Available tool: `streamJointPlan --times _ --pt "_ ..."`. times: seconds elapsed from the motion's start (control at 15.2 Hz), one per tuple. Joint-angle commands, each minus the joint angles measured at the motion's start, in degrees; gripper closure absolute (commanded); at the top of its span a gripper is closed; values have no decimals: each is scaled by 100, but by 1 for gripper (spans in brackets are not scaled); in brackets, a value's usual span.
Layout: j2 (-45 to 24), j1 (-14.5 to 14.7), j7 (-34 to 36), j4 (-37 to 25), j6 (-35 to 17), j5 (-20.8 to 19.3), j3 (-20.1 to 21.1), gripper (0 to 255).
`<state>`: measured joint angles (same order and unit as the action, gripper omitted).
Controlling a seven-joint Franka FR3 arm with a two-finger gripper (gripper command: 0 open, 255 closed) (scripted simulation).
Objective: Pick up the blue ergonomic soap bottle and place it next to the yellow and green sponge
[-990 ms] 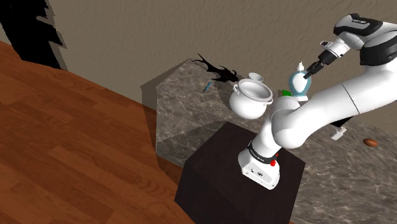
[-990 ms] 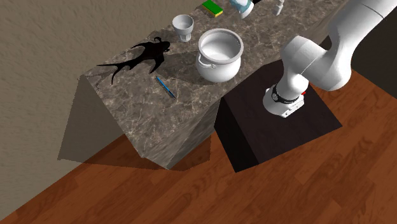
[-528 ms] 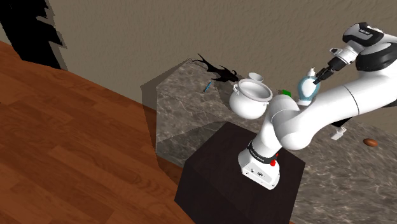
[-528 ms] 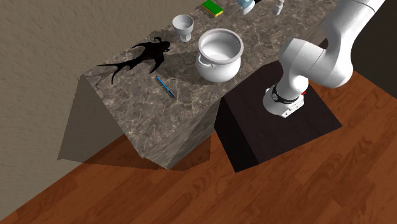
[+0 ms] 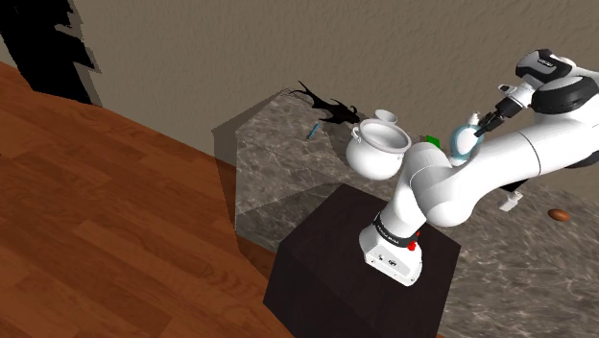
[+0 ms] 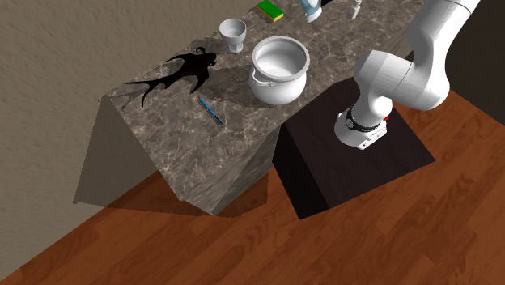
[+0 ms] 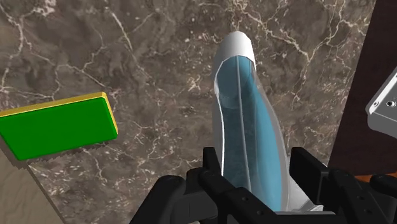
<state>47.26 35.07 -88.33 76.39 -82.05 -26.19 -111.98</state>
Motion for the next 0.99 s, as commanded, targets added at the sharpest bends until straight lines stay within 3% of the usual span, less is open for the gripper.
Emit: streamJointPlan --times 0.0,0.59,0.92 --pt "31 -36 6 125 -126 -28 -16 255" --pt "232 -120 22 579 -651 -201 -153 255" --pt "232 -120 22 579 -651 -201 -153 255"
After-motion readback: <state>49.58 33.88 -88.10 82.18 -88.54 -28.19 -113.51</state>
